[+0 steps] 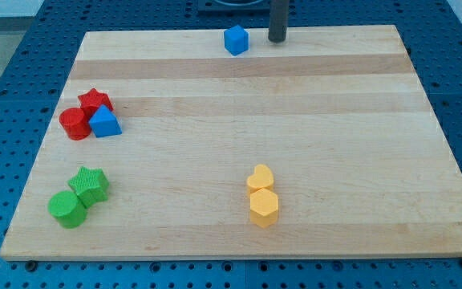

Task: Move the blue cube towards the green star

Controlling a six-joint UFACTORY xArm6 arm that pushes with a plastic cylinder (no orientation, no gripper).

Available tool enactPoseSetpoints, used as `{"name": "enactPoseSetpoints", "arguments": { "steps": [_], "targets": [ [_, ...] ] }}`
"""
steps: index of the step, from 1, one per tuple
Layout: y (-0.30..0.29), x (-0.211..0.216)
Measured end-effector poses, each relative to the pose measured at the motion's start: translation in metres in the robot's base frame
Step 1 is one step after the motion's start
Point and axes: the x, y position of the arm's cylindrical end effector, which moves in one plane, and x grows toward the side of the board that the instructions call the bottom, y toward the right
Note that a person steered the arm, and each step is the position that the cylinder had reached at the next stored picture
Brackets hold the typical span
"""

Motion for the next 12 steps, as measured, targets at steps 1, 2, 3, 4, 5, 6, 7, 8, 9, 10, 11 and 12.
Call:
{"name": "enactPoseSetpoints", "arguments": {
  "steps": [1,2,3,4,5,6,7,8,9,10,11,12],
  "targets": [
    [-0.017,-0.003],
    [-0.046,-0.003],
    [-0.066,-0.002],
    [-0.068,0.011],
    [-0.071,0.031],
    [-0.08,0.051],
    [-0.089,0.073],
    [-0.099,0.098],
    [-0.106,0.124],
    [-0.112,0.15],
    [-0.122,0.173],
    [-0.136,0.195]
  ]
}}
